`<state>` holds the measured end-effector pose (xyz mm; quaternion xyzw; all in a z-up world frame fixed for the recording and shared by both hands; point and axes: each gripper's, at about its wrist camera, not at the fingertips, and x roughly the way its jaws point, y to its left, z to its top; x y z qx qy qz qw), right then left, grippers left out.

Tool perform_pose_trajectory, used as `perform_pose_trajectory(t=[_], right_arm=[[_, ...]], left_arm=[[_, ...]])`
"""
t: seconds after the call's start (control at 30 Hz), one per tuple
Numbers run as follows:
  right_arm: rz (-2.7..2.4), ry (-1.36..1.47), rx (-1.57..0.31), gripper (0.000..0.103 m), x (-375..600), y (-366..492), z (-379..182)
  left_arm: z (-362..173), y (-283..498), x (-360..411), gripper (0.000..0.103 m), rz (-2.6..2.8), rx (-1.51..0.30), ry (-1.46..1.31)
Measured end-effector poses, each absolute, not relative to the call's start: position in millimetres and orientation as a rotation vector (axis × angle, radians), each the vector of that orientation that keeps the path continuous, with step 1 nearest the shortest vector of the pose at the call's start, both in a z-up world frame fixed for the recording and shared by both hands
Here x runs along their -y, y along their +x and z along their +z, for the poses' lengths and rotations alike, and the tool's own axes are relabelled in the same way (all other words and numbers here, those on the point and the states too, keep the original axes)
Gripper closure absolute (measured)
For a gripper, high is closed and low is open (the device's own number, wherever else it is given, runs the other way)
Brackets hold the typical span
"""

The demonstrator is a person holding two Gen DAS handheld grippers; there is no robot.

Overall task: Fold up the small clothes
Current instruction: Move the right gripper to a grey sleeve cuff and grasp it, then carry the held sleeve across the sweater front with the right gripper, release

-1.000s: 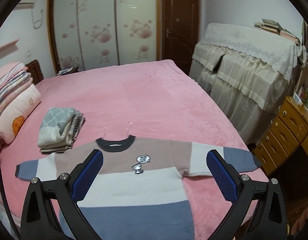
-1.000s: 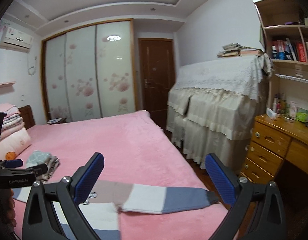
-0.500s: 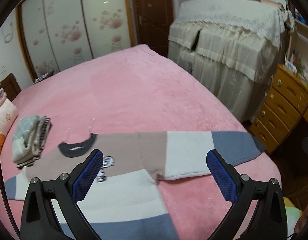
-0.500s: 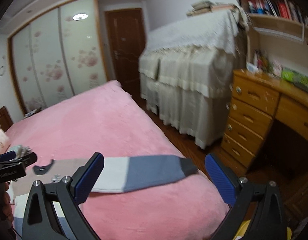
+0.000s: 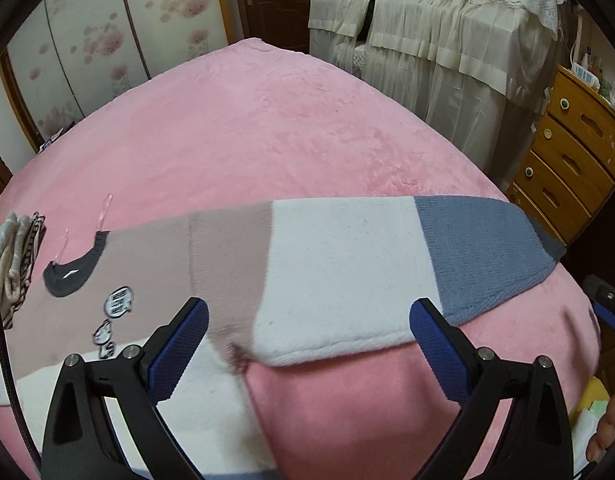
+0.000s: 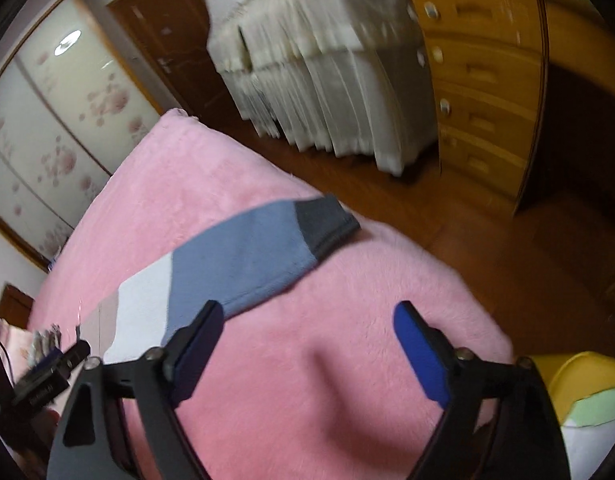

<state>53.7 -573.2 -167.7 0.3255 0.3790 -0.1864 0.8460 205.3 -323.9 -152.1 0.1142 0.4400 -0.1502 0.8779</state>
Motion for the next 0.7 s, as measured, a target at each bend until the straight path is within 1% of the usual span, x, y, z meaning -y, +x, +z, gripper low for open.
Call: perform_pose_trajectory(t=[0.07, 0.23, 0.3, 0.4, 0.43, 0.47, 0.5, 0.53, 0.57, 0.6, 0.63, 0.7], right_arm=[[-0.387, 0.731, -0.815, 0.024, 581.8, 63.5, -183.2], [-0.389, 0.740, -0.817, 0.027, 588.7, 87.2, -197.7], [-0.394, 0.735, -0.828, 0.031, 591.4, 98.9, -202.4], [-0.400, 0.733, -0.838, 0.037, 596.0, 112.5, -209.0], [-0.405, 0.725, -0.843, 0.043, 596.7, 116.8, -210.7], [-0.408, 0.720, -0.848, 0.053, 598.4, 120.1, -212.6], [-0.403, 0.721, -0.847, 0.059, 599.3, 122.5, -213.5], [-0.396, 0.726, -0.840, 0.073, 599.5, 123.1, -212.8], [-0.393, 0.728, -0.833, 0.085, 600.0, 123.7, -211.9], [-0.391, 0.727, -0.822, 0.087, 598.8, 123.0, -209.2], [-0.383, 0.720, -0.800, 0.092, 596.4, 121.1, -204.2], [-0.366, 0.692, -0.749, 0.093, 588.4, 116.2, -191.3]], left_arm=[[-158.9, 208.2, 331.4, 0.003, -0.317, -0.909, 0.253], [-168.1, 213.7, 349.6, 0.006, -0.348, -0.907, 0.263], [-171.7, 217.4, 357.2, 0.010, -0.365, -0.925, 0.255], [-174.9, 220.8, 370.2, 0.010, -0.395, -0.945, 0.231], [-175.0, 220.9, 374.5, 0.010, -0.405, -0.944, 0.226], [-175.1, 220.7, 379.3, 0.011, -0.414, -0.941, 0.227], [-174.8, 220.4, 382.6, 0.014, -0.418, -0.939, 0.233], [-174.5, 219.8, 386.0, 0.016, -0.421, -0.938, 0.242], [-173.6, 218.4, 388.3, 0.022, -0.425, -0.939, 0.249], [-172.4, 216.5, 389.3, 0.026, -0.429, -0.942, 0.254], [-170.6, 214.4, 388.0, 0.027, -0.429, -0.942, 0.257], [-166.3, 210.5, 382.7, 0.032, -0.420, -0.934, 0.261]])
